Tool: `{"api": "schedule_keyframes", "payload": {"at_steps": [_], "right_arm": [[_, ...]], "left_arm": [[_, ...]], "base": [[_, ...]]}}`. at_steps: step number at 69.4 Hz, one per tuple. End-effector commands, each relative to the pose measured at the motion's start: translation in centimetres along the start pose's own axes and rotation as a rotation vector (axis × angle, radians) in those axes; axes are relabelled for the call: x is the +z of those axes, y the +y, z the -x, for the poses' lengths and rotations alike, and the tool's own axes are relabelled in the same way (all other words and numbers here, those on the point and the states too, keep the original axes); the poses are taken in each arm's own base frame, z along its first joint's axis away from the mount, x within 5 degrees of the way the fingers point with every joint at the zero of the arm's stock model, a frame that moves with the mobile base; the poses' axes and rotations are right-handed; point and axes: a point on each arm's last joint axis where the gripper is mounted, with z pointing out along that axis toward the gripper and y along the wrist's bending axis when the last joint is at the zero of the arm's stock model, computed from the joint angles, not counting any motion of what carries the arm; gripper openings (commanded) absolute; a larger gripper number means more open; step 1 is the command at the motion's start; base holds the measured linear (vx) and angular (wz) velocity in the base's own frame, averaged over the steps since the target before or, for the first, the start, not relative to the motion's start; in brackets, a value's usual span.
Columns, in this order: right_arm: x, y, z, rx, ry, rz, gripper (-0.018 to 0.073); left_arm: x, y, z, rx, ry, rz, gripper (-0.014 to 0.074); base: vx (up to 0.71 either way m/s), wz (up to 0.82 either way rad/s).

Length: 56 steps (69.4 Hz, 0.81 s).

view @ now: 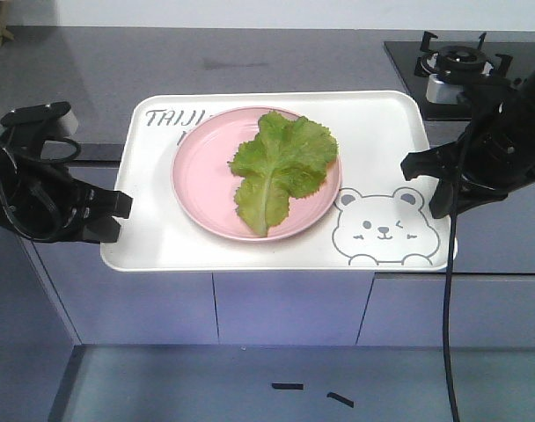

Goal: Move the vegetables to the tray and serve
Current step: 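Drive the base toward the other counter holding the tray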

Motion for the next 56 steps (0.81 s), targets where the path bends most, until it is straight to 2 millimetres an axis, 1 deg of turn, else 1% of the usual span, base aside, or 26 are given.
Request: {"api": "schedule_keyframes", "payload": {"at_steps": [1,35,56], "right_arm": [[-2.5,1.36,0.23,-0.025,-0.121,0.071,-0.0006],[-2.51,1.36,0.23,-0.025,-0.121,0.071,-0.0006],[-2.51,1.36,0.23,-0.025,-0.121,0.071,-0.0006]], "left_arm": [[-2.05,-1.83,0.8,-0.003,-0.113,-0.096,-0.0006],[-2.05,-1.83,0.8,-0.003,-0.113,-0.096,-0.0006],[-2.05,-1.83,0.8,-0.003,-0.113,-0.096,-0.0006]], "base": [[0.02,0.04],[0.04,0.05],[0.04,-0.05]]}}
